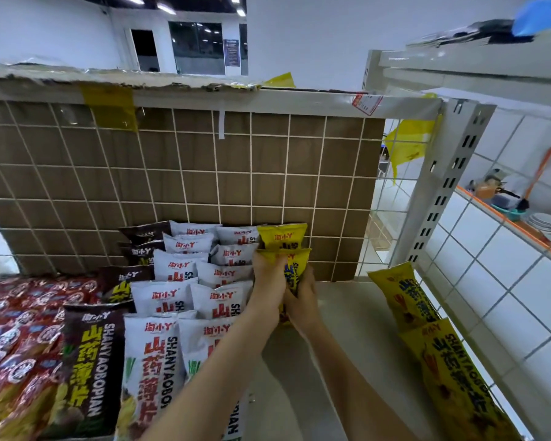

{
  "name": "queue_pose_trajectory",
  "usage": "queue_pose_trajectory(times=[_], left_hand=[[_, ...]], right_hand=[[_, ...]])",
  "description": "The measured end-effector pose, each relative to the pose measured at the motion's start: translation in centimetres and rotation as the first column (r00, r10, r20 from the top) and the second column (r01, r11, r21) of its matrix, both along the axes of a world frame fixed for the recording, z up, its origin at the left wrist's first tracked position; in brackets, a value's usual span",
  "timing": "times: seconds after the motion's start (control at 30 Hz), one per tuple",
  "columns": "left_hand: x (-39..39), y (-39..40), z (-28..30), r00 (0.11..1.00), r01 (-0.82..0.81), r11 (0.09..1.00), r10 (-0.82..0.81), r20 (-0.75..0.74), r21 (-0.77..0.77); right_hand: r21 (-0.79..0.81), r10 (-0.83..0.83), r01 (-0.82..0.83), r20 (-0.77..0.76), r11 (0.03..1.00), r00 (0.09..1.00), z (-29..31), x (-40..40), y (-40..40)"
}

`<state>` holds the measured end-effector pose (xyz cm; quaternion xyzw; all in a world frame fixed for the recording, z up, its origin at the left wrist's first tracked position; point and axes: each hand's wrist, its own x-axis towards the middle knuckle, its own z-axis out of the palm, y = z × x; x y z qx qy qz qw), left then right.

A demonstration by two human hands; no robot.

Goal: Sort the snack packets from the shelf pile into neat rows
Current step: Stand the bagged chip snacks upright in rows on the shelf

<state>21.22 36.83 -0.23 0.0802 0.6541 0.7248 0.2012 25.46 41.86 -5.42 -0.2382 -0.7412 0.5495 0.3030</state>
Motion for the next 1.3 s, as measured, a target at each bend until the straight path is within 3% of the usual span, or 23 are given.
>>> queue_pose_trajectory(times=[0.13,0.3,0.43,0.57,0.8,0.93,1.03,1.1,1.17,1.23,1.3], left_hand=[[0.0,1.2,-1.4,0.970,-0.113,0.992,0.097,-0.221,-0.061],[0.2,1.8,-2.0,0.962,-0.151,0.985,0.126,-0.242,-0.084],[-0.2,2.2,-2.5,0.964,-0.141,0.985,0.113,-0.242,-0.098],[-0.4,2.4,-2.7,0.960,-0.169,0.976,0.132,-0.246,-0.136],[-0.5,2.2,-2.1,0.967,-0.154,0.976,0.116,-0.229,-0.153],[0.3,1.2,-2.1,0.974,-0.076,0.984,0.039,-0.221,-0.160],[2.4,-0.4,-3.6,0.952,0.025,0.967,-0.101,-0.288,-0.255],[4.1,-1.8,-5.0,0.877,0.089,0.915,-0.259,-0.404,-0.393],[5.8,-3.1,-5.6,0.743,0.140,0.869,-0.409,-0.530,-0.474],[6.8,-3.8,-5.4,0.475,0.098,0.838,-0.514,-0.715,-0.537],[7.0,-3.0,-5.5,0.249,-0.002,0.789,-0.595,-0.764,-0.615]], right_hand=[[-0.160,-0.033,0.015,-0.108,0.987,0.994,0.7,-0.5,-0.5],[-0.128,-0.105,0.093,-0.087,0.987,0.991,-0.2,-1.2,0.2],[-0.078,-0.062,0.058,-0.055,0.995,0.997,-3.7,-2.5,1.8],[0.100,-0.122,0.119,0.022,0.988,0.992,-1.8,-1.2,0.7],[0.172,-0.105,0.085,0.113,0.981,0.988,-1.5,-0.7,1.1],[0.180,-0.058,0.005,0.289,0.984,0.956,0.4,1.5,0.5],[0.266,-0.141,0.023,0.436,0.964,0.889,2.3,4.9,-0.6],[0.306,-0.212,0.051,0.521,0.951,0.826,2.3,7.2,-0.9],[0.384,-0.304,0.092,0.537,0.919,0.787,1.8,9.3,-1.6],[0.453,-0.396,0.142,0.538,0.880,0.744,1.3,11.4,-2.1],[0.463,-0.466,0.221,0.524,0.858,0.713,1.4,13.6,-2.9]])
